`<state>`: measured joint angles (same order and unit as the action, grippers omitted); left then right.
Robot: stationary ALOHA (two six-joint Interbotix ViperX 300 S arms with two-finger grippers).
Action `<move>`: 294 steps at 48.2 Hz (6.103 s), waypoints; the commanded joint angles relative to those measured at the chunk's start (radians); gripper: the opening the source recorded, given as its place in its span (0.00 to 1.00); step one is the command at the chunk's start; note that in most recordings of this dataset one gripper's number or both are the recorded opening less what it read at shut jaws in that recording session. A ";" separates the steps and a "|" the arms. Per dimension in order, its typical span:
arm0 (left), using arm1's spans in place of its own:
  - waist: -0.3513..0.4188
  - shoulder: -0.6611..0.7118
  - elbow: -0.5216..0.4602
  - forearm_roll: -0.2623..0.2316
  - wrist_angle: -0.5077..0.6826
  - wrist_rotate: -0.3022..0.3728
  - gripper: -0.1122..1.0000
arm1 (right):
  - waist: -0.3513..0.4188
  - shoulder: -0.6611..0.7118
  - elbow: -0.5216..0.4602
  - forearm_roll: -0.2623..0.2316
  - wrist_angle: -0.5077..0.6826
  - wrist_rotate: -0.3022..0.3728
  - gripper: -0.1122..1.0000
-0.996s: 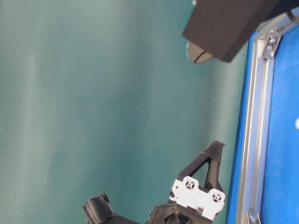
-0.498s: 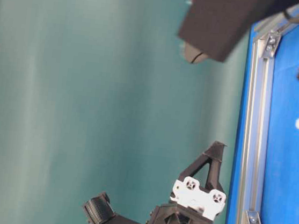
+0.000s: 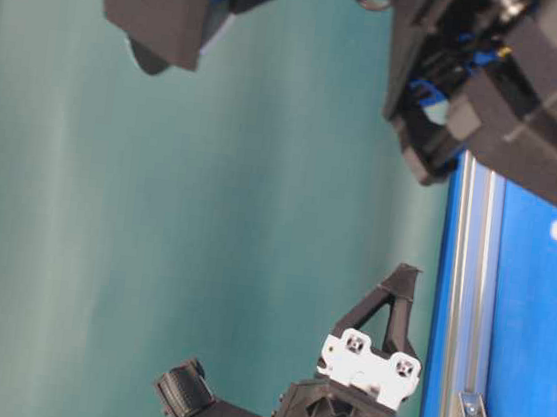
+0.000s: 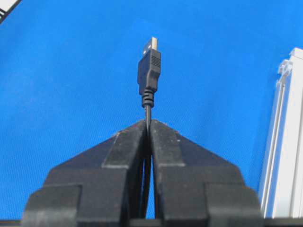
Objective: Insert the wire through the string loop located in the center.
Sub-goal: 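Close the right gripper on the cable just behind the USB plug, then lift the cable and carry it left toward the white zip-tie loop, then push the USB plug leftward through the zip-tie loop with the right gripper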
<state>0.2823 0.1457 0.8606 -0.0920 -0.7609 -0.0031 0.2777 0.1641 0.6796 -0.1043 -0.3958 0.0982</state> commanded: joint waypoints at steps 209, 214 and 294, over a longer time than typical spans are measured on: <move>0.002 -0.032 -0.005 0.003 -0.003 -0.002 0.10 | -0.219 -0.265 0.344 0.066 -0.029 0.005 0.08; 0.003 -0.032 -0.005 0.003 -0.003 -0.002 0.10 | -0.219 -0.264 0.342 0.067 -0.029 0.005 0.08; 0.002 -0.032 -0.005 0.003 -0.003 -0.002 0.10 | -0.221 -0.264 0.342 0.066 -0.041 0.003 0.08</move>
<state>0.2838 0.1457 0.8621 -0.0920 -0.7593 -0.0046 0.0583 -0.0920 1.0324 -0.0399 -0.4264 0.1012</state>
